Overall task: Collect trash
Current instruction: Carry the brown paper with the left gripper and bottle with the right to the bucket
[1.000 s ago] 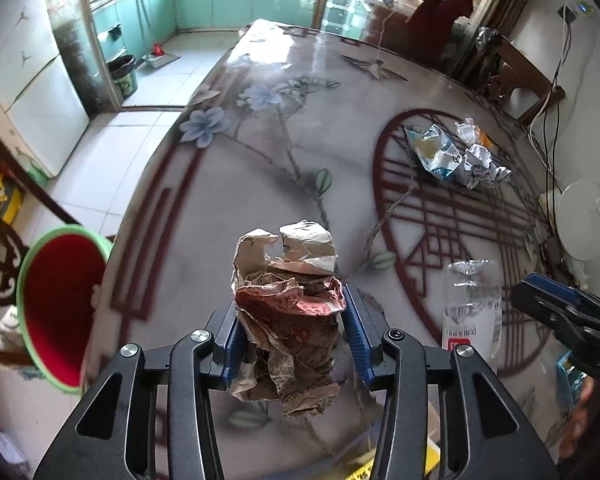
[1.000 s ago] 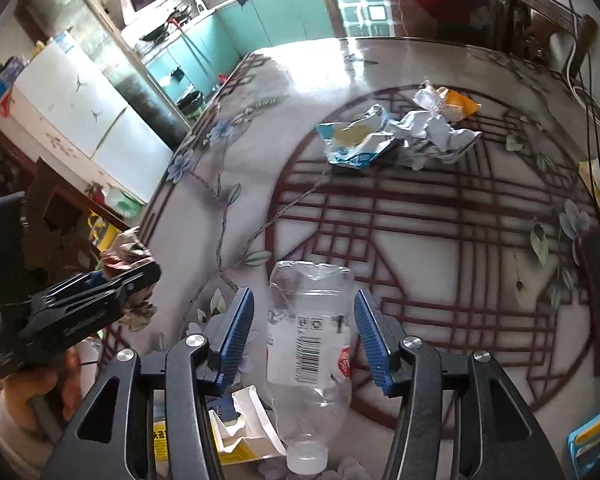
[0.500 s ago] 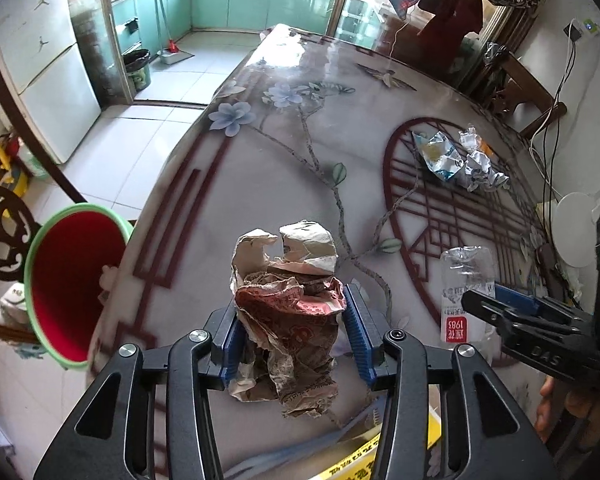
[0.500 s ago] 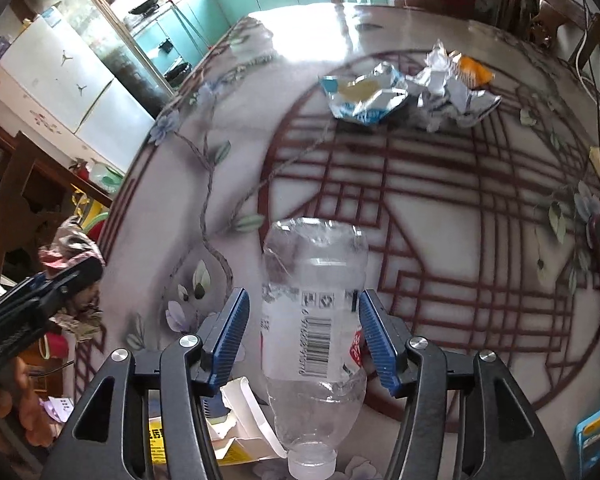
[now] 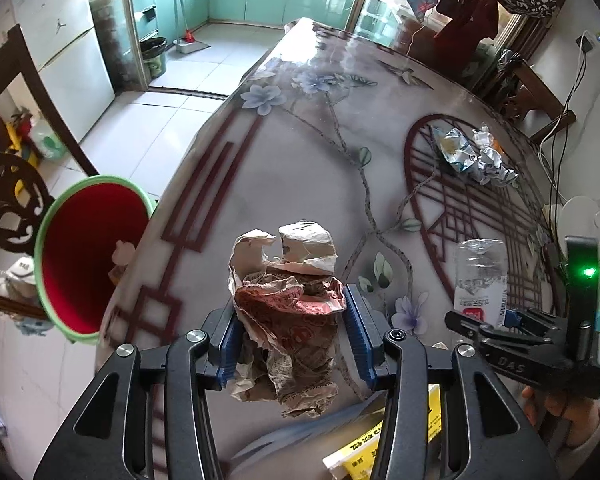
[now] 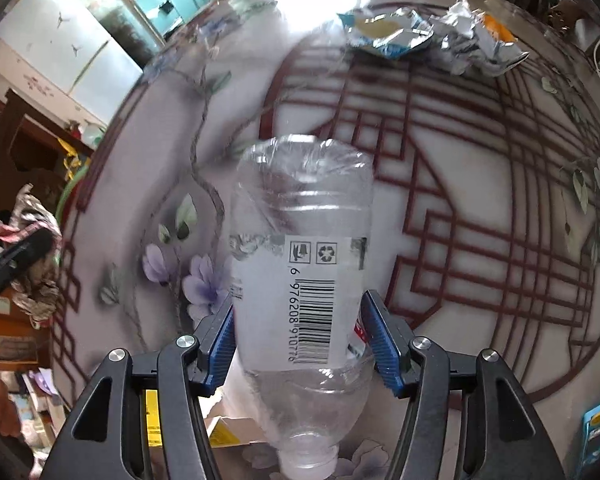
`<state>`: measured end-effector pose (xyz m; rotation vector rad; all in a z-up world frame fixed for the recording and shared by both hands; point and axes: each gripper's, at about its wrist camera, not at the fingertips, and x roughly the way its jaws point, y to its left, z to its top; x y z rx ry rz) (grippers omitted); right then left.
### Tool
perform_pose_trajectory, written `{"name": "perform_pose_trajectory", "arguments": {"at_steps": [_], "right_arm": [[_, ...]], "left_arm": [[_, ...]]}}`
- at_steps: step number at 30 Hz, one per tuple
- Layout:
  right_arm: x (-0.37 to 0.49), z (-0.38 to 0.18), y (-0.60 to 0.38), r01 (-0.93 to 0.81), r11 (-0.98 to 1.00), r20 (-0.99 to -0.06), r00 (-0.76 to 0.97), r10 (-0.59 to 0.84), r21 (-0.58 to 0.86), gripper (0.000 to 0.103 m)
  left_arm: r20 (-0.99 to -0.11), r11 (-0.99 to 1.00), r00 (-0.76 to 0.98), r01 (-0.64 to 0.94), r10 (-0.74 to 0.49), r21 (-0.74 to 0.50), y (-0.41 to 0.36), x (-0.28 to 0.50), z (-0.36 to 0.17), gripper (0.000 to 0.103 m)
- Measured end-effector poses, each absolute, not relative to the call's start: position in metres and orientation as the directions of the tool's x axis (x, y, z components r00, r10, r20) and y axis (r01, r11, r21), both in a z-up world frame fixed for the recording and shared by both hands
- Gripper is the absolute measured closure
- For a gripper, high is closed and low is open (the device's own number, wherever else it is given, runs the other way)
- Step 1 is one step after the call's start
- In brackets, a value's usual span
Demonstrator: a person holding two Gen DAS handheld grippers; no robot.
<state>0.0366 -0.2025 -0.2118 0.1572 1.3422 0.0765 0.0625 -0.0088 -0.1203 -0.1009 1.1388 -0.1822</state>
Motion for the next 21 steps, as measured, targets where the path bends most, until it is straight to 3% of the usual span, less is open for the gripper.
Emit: {"name": "perform_pose_trajectory", "arguments": {"at_steps": [7,11,21], "right_arm": [[0.033,-0.214,-0.197,0.0,0.991,-0.953,0.276,0.126,0.131,0.048],[0.032,-0.21,-0.215,0.064,0.974,-0.931,0.313,0.188,0.218,0.052],[0.02,-0.164,-0.211,0.069,0.977,-0.893,0.422,0.156,0.203,0.055]], "left_arm": [[-0.888,0.979,0.413,0.098,-0.202,-0.177,-0.008,0.06,-0.117,0.059],[-0.886,0.98,0.419,0.103,-0.199,-0.172,-0.005,0.057,-0.115,0.059],[-0.893,0.98,0.403,0.102,-0.2,-0.173,0.004,0.057,-0.122,0.059]]}}
